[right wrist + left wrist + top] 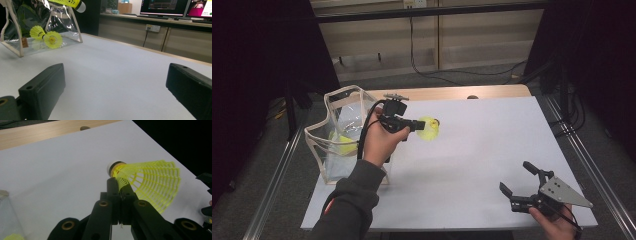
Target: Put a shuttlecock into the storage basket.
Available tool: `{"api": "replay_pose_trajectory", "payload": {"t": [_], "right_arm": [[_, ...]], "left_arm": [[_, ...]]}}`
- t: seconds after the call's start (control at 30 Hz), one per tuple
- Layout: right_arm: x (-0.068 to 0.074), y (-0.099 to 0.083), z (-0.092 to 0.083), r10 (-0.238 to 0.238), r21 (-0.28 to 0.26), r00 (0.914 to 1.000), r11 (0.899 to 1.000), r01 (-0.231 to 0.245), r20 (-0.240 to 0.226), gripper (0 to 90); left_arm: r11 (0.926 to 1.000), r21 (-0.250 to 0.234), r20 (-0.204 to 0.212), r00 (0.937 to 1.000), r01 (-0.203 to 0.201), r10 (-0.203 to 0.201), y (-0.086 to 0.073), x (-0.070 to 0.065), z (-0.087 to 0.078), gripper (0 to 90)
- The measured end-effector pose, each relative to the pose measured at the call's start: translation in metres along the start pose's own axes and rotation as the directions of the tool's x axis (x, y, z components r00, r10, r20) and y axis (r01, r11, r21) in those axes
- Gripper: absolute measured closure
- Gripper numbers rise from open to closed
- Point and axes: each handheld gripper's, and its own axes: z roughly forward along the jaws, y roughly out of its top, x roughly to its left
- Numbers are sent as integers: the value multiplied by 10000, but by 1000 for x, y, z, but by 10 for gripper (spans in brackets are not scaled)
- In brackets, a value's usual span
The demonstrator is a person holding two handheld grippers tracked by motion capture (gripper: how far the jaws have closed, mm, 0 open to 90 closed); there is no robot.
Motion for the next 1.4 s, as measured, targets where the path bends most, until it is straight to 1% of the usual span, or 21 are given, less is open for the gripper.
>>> {"api": "replay_pose_trajectory", "payload": {"t": [0.27, 0.3, 0.53, 0.57, 0.83, 0.87, 0.93, 1.03, 1.13, 1.4], "right_arm": [[0, 0, 0, -25, -19, 10000, 10000, 25, -24, 22], [0, 0, 0, -18, -28, 10000, 10000, 18, -24, 22], [0, 0, 0, -13, -15, 10000, 10000, 13, -47, 22], [0, 0, 0, -22, -14, 10000, 10000, 22, -37, 22], [1, 0, 0, -38, -9, 10000, 10000, 37, -48, 22], [1, 0, 0, -36, -13, 10000, 10000, 36, -57, 22], [0, 0, 0, -30, -5, 10000, 10000, 30, -32, 22], [0, 0, 0, -40, -17, 10000, 10000, 40, -32, 22], [1, 0, 0, -39, 1, 10000, 10000, 39, -38, 22], [0, 0, 0, -42, -7, 10000, 10000, 42, -21, 22]], "left_arm": [[10000, -10, -1, 10000, 65, -65, 2, 2, -7, 889], [9999, -68, 6, 10000, 95, -95, 2, 3, -8, 888], [9998, -152, -131, 9998, 127, -129, 4, 6, -17, 889], [9996, -189, -132, 9997, 188, -191, 5, 6, -19, 889], [9998, -144, -210, 9997, 115, -118, 6, 8, -25, 889], [9997, -169, -204, 9996, 176, -179, 6, 8, -26, 889], [9998, -147, -268, 9996, 117, -121, 6, 9, -28, 889], [9994, -235, -266, 9993, 241, -248, 7, 10, -31, 889], [9997, -168, -296, 9994, 167, -172, 7, 11, -32, 889], [9997, -184, -356, 9992, 186, -192, 8, 13, -37, 889]]}}
